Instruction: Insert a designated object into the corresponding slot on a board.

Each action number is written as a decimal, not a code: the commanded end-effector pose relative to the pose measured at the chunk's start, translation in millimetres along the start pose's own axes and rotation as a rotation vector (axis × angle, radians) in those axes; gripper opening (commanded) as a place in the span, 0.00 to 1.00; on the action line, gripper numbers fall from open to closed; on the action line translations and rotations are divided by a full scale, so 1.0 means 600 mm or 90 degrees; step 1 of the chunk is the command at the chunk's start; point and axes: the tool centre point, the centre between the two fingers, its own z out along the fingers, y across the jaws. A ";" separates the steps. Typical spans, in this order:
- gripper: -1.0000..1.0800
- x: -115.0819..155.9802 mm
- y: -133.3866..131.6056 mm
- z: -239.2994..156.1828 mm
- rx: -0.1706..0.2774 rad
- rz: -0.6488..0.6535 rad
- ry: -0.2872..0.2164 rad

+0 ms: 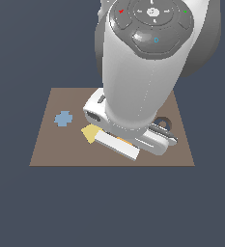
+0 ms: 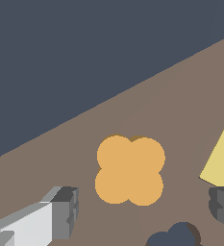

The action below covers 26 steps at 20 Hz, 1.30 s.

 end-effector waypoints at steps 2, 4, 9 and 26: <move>0.96 0.010 -0.006 0.015 0.001 0.027 -0.001; 0.96 0.013 -0.009 0.020 0.001 0.035 -0.002; 0.96 0.017 -0.011 0.025 0.001 0.044 -0.002; 0.00 0.017 -0.010 0.059 0.001 0.044 -0.002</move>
